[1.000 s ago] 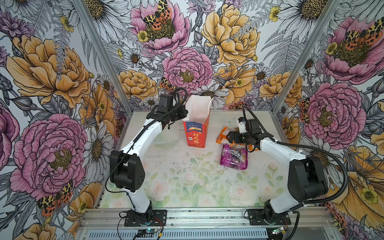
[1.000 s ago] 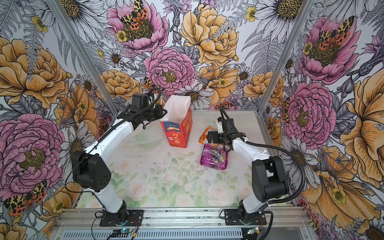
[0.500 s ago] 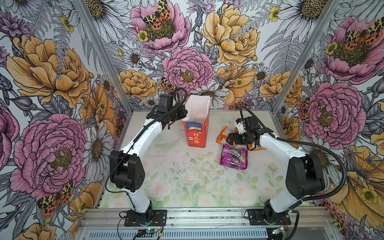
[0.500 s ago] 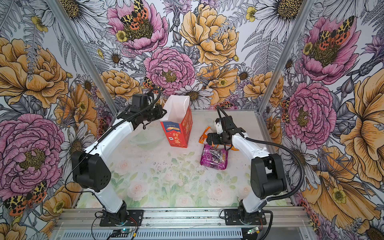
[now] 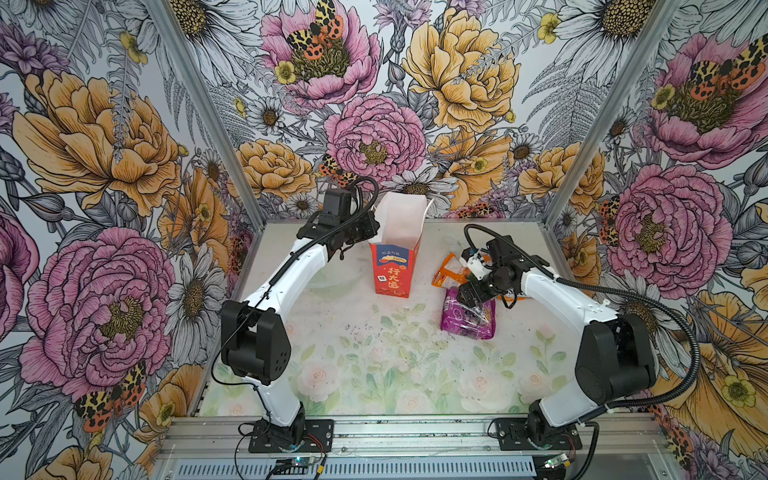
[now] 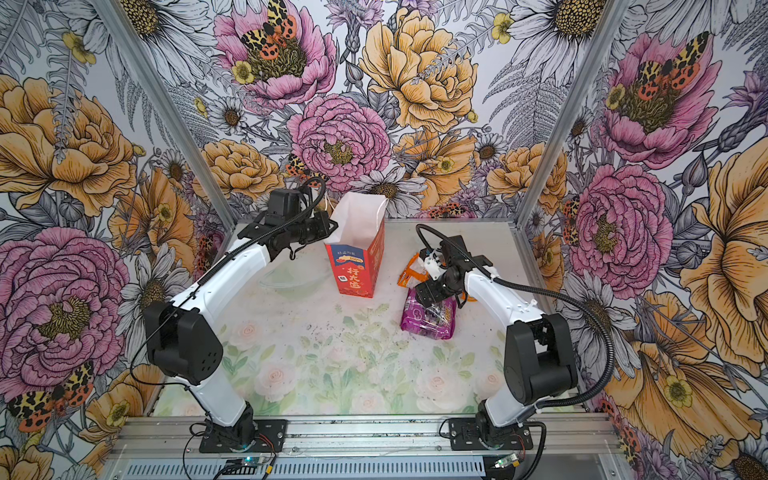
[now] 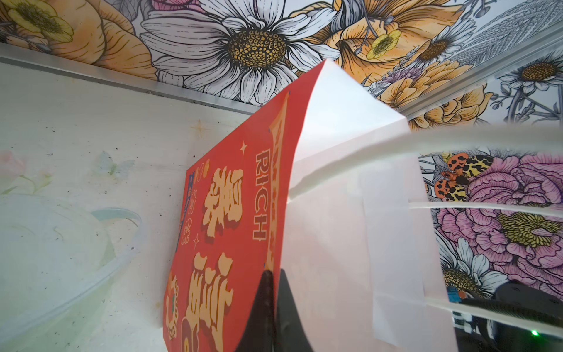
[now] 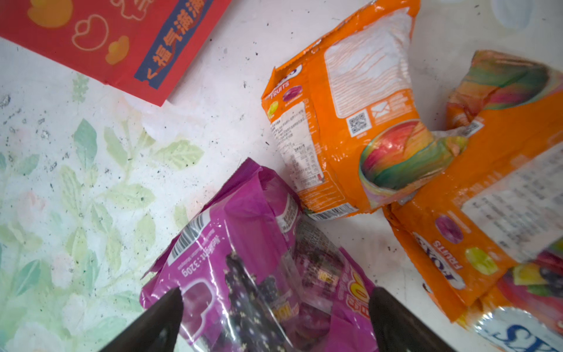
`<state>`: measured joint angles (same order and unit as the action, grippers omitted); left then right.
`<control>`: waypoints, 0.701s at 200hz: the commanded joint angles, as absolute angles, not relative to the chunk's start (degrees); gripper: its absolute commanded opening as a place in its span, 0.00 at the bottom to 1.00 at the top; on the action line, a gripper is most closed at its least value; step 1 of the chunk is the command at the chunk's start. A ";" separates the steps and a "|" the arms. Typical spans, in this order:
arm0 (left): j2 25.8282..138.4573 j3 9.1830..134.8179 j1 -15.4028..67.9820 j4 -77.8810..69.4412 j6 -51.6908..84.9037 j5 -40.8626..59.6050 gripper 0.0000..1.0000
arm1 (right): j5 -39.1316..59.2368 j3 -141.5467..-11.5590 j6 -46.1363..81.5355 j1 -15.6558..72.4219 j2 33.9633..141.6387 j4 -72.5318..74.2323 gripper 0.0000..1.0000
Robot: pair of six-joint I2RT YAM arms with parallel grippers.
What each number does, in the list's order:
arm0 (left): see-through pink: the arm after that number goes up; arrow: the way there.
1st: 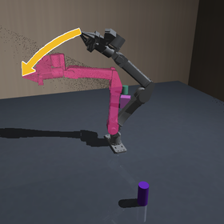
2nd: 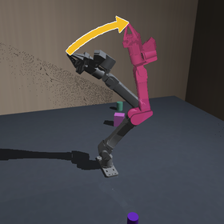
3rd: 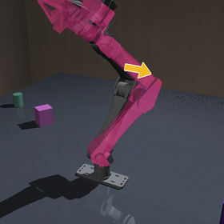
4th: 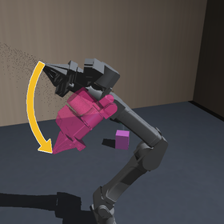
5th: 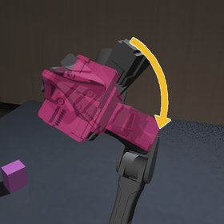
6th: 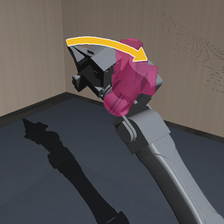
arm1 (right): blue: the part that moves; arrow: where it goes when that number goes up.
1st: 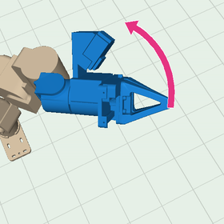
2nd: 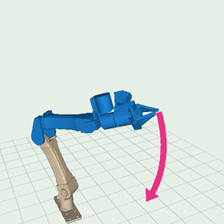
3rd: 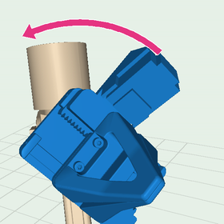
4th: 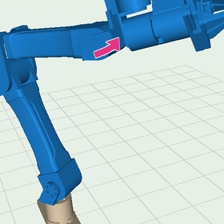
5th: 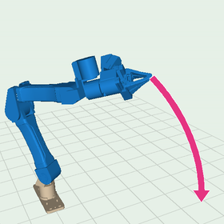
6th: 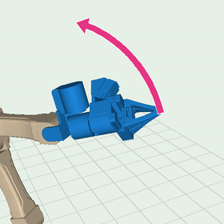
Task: Place the snacks into the paper bag
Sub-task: 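Lower the right gripper onto the purple snack bag beside the orange bags, then close the right gripper on the purple snack bag's top edge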
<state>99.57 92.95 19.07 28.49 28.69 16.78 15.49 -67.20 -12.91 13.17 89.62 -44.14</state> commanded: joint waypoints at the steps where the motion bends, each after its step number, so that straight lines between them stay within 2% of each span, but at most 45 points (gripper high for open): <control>1: 99.23 92.55 20.48 27.51 30.57 14.69 0.00 | 14.91 -66.23 -20.44 13.54 88.20 -44.65 0.96; 92: 99.01 91.64 22.32 27.07 32.78 12.86 0.00 | 16.26 -62.96 -28.53 14.68 89.48 -46.23 0.95; 140: 99.67 91.82 22.56 27.07 32.78 13.29 0.00 | 12.95 -62.36 -29.49 15.76 93.19 -46.27 0.95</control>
